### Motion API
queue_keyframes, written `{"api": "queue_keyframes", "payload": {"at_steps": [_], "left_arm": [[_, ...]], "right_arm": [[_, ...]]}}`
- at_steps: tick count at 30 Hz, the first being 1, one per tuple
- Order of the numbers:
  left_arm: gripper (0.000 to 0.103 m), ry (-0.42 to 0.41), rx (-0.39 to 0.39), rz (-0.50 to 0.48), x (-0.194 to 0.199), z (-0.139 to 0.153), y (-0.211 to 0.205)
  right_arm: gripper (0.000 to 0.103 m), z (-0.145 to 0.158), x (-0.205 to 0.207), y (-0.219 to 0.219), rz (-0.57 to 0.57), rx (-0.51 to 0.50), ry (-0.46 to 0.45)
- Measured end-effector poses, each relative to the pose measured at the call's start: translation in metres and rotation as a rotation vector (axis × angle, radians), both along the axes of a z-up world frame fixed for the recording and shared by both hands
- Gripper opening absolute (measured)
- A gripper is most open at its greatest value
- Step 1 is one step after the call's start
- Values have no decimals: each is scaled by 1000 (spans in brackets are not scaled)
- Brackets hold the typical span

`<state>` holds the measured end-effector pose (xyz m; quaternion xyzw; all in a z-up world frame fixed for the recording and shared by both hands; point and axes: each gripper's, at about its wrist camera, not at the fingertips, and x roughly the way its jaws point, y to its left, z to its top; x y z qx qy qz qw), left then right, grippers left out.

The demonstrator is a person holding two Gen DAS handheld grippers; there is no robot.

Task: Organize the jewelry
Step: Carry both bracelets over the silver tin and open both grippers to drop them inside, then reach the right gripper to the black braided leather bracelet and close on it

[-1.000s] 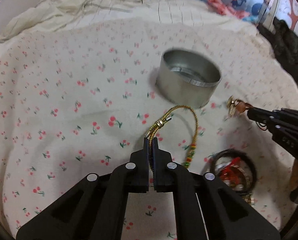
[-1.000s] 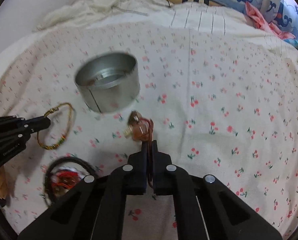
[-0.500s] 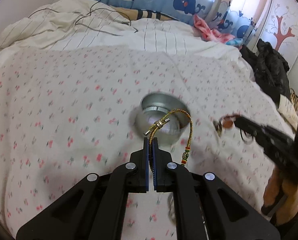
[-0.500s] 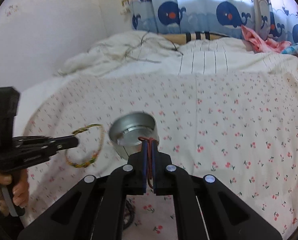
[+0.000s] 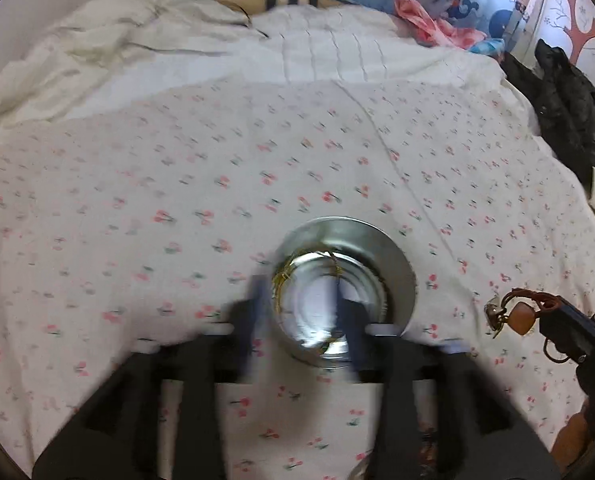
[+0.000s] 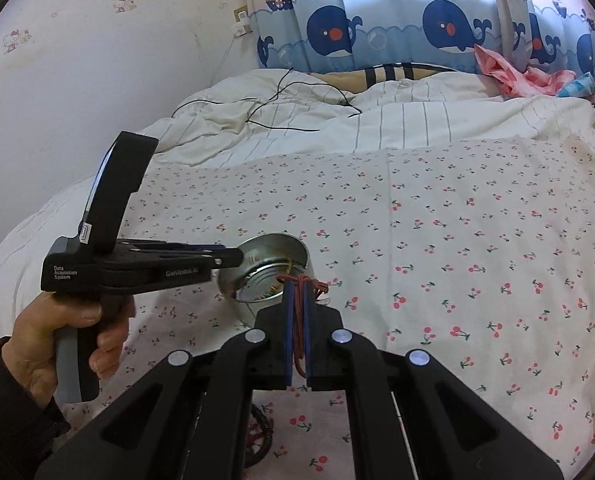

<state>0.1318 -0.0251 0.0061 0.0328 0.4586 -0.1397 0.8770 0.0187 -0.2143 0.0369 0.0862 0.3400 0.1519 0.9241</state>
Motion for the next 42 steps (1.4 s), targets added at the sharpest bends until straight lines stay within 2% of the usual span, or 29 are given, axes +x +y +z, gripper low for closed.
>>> {"api": "queue_keyframes", "payload": {"at_steps": [2,4,6,10,13,14,15,16,17,19,20,22,24,27,29,32,35,41,42], "left_arm": [[72,-40,-7,8,-7,13,9],[75,-73,-29,30,-19,28,26],[86,-93,-52,77,-32,36,44],[88,-91,-60,147,-62,27,80],[88,-31,-72,187,-63,8,98],[88,-12,-84,191,-59,5,100],[88,-2,-99,199,-55,3,103],[88,-4,-104,204,-55,2,105],[88,-10,-96,204,-55,3,105],[88,-13,-63,185,-56,3,101],[88,-12,-51,172,-56,2,98],[88,-4,-38,146,-59,0,93],[88,6,-11,103,-63,-4,84],[88,-3,32,101,-71,-6,79],[90,11,16,116,-79,-10,82],[90,63,-3,133,-84,-23,83],[90,60,35,101,-84,-28,72],[91,33,84,81,-87,-26,62],[91,34,84,79,-88,-26,61]], "right_arm": [[5,2,1,4,19,26,3],[5,5,5,11,40,35,-5],[5,8,18,23,72,60,2],[5,4,47,45,135,132,40],[5,-16,73,61,146,113,111],[10,-25,81,65,136,74,144],[20,-33,88,69,109,6,160],[45,-34,88,67,82,-24,150],[51,-32,84,63,56,-29,124],[54,-21,69,50,31,-14,85],[61,-16,60,46,22,-22,69],[68,-9,34,36,13,-89,58],[69,-13,16,30,35,-131,96],[69,-26,-19,19,129,-66,170],[69,-31,-38,23,170,-109,193],[69,-43,-40,30,193,-133,254],[69,-56,-34,31,180,-118,314],[68,-68,-38,43,178,-262,306],[68,-71,-39,50,165,-333,288]]}}
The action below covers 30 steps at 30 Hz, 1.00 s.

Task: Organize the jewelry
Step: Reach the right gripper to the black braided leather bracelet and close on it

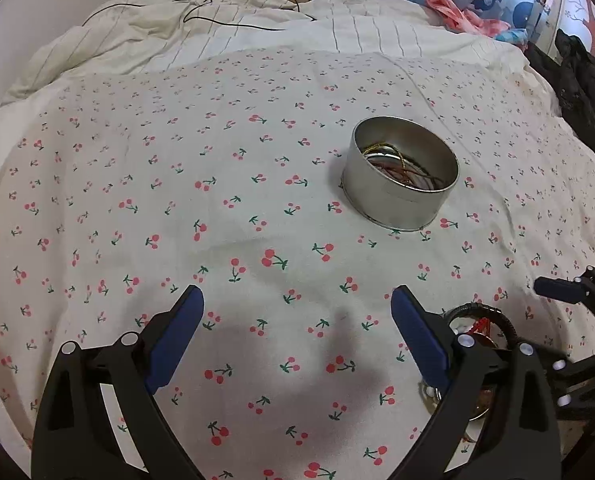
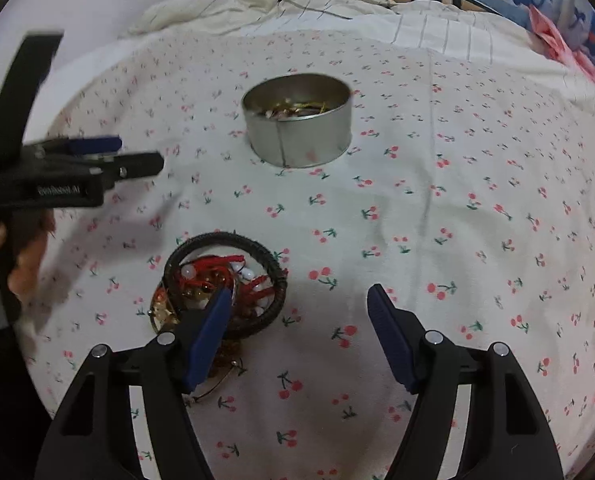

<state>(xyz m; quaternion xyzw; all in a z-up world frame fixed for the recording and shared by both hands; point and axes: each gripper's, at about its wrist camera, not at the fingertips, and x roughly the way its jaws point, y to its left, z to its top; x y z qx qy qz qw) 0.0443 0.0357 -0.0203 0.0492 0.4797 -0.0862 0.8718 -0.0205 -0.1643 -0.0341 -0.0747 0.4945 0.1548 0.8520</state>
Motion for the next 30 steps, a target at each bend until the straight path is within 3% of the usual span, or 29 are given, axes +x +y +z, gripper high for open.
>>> {"api": "queue_keyframes", "payload": {"at_steps": [3,4,10,14,16,18,20,23,26,28,30], "left_arm": [[91,-1,9,-3,0,1,-2],[91,-3,10,-2,0,1,-2],[92,-8,10,8,0,4,0],[93,-6,18,1,0,3,-2],[93,-2,24,-13,-1,2,-4],[93,6,30,-36,-2,0,-8],[93,5,45,-51,-4,-1,-12],[93,-1,72,-62,-6,-2,-15],[93,27,58,-100,-8,-5,-16],[93,58,46,-144,-11,-10,-19],[93,105,-20,-188,-13,-13,-20]], "right_arm": [[68,-6,3,7,-50,-223,-86],[68,-8,5,5,-71,-251,-94],[68,-4,13,-20,-199,-285,-116],[68,-7,14,-16,-142,-250,-85],[68,-13,15,-9,-115,-279,-80],[60,-16,17,-9,-121,-302,-85],[34,-13,22,-21,-182,-279,-77],[17,-6,25,-41,-264,-270,-90],[16,-3,30,-54,-295,-162,-62],[16,-5,34,-54,-293,-169,-49],[17,-8,37,-54,-290,-175,-34]]}}
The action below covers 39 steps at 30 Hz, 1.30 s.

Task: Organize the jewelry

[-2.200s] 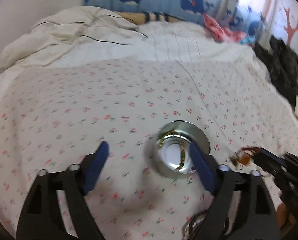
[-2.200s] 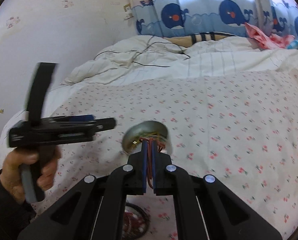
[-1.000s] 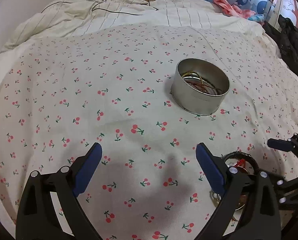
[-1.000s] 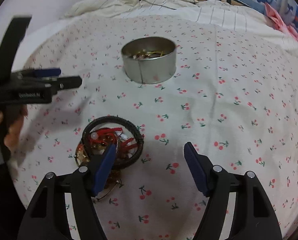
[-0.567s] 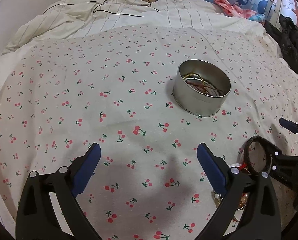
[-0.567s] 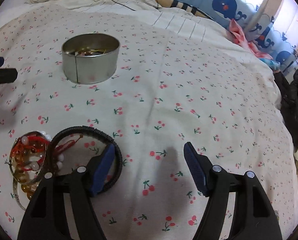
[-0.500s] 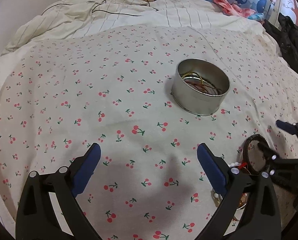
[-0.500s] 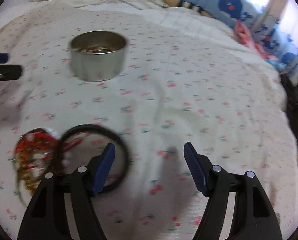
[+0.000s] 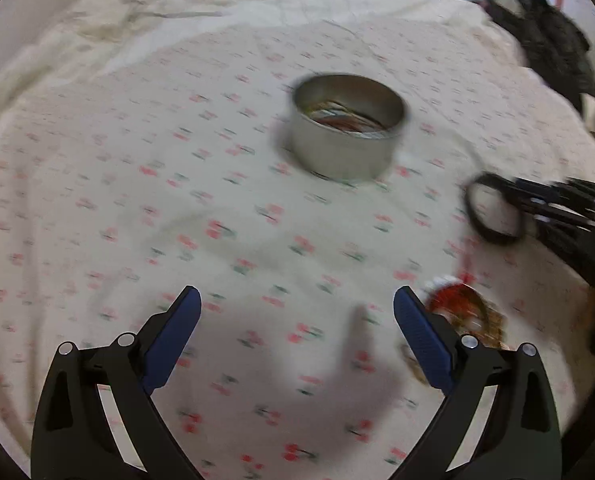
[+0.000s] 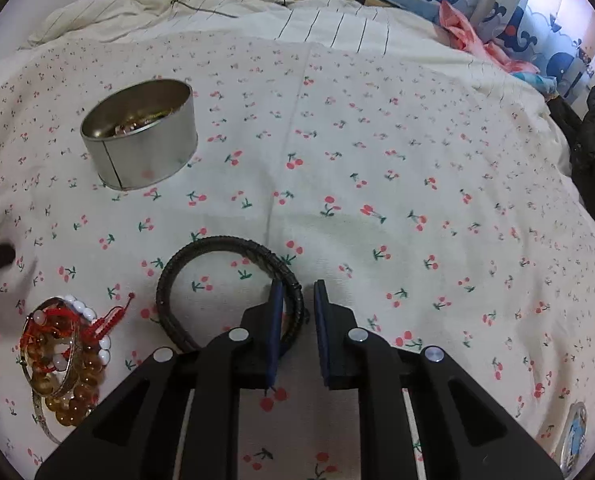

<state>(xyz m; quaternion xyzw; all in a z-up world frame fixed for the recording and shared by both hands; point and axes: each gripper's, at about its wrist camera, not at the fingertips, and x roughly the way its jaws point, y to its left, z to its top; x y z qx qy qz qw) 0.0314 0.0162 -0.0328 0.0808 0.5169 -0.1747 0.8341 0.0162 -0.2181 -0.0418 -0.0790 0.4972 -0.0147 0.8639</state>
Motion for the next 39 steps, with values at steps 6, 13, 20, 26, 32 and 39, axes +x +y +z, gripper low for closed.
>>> {"api": "queue_keyframes", "payload": {"at_steps": [6,13,20,26,32,39], "left_arm": [[93,150,-185,-10,-6,-11,11],[93,155,-131,-36,-27,-23,5],[93,-95,247,54,-43,-30,-11],[93,-15,-1,98,-38,-18,12],[93,8,14,24,-46,-32,-10],[93,-15,3,85,-41,-28,0]], "right_arm": [[48,-3,4,-3,-16,5,8],[57,-5,1,0,-13,0,15],[61,-7,1,0,-20,-2,16],[67,-7,0,0,-23,3,19],[70,-8,1,-2,-27,9,20],[75,-10,1,-4,-35,25,26]]}}
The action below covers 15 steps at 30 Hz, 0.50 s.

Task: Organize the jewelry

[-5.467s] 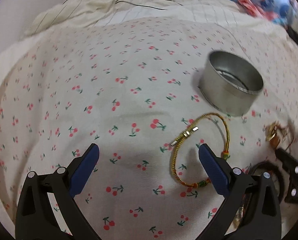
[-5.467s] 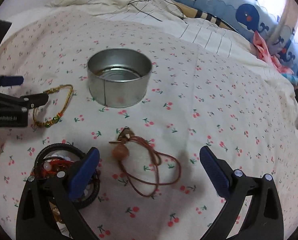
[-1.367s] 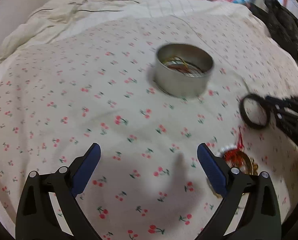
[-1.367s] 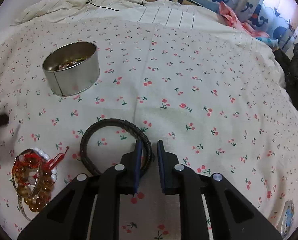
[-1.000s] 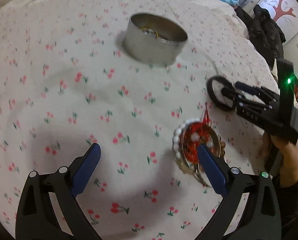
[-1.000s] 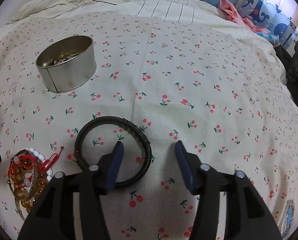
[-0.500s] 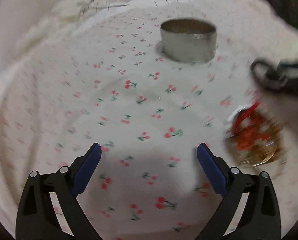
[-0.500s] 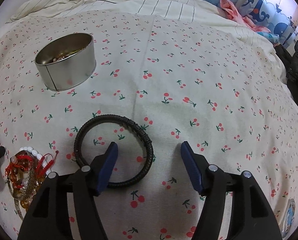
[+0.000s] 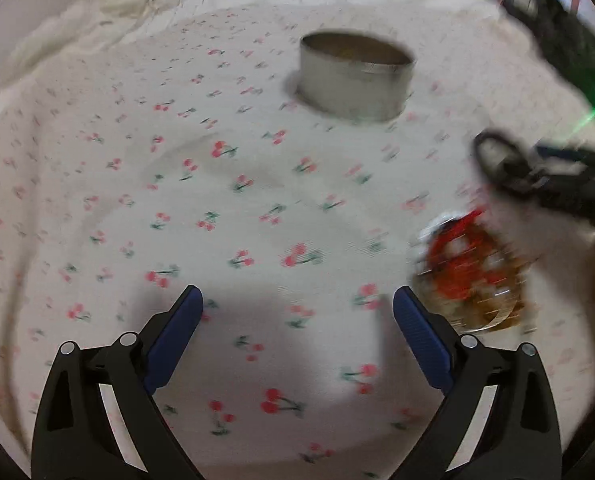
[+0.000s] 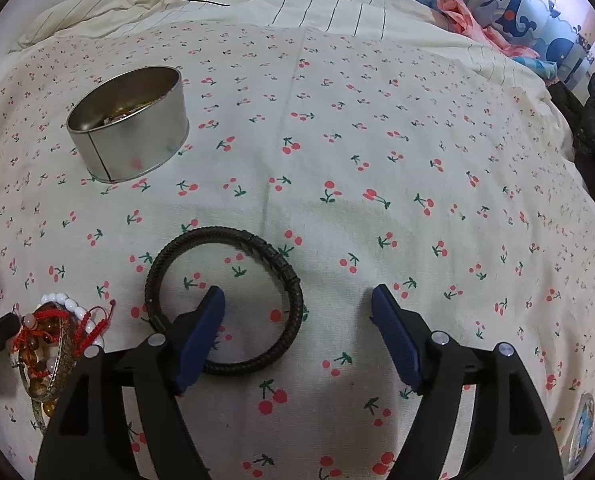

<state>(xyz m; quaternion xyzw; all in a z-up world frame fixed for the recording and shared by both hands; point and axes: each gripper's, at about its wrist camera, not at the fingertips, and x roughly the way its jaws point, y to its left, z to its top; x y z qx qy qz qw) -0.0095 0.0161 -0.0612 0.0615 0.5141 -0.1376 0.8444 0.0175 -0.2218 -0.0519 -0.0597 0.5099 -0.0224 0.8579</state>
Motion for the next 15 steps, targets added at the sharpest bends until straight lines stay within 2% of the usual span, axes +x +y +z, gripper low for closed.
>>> {"api": "queue_keyframes", "payload": {"at_steps": [1,2,6,8,11,14,15], "left_arm": [[93,8,-41,-21,-1,2,-1],[93,17,-50,-37,-3,1,-4],[93,7,44,-58,-4,-9,-18],[93,-12,125,-42,-7,-12,-22],[93,-5,76,-40,-7,-6,-19],[93,-35,154,-3,-12,-6,-14],[93,-23,134,0,-11,-6,-12]], "right_arm": [[76,0,0,-1,-2,3,1],[76,-1,0,-1,-4,6,2],[78,-2,0,-3,-6,16,6],[81,-3,0,-4,-6,18,6],[82,-3,-1,-7,-12,38,9],[84,-4,-2,-9,-17,51,12],[85,-5,-2,-10,-18,53,13]]}}
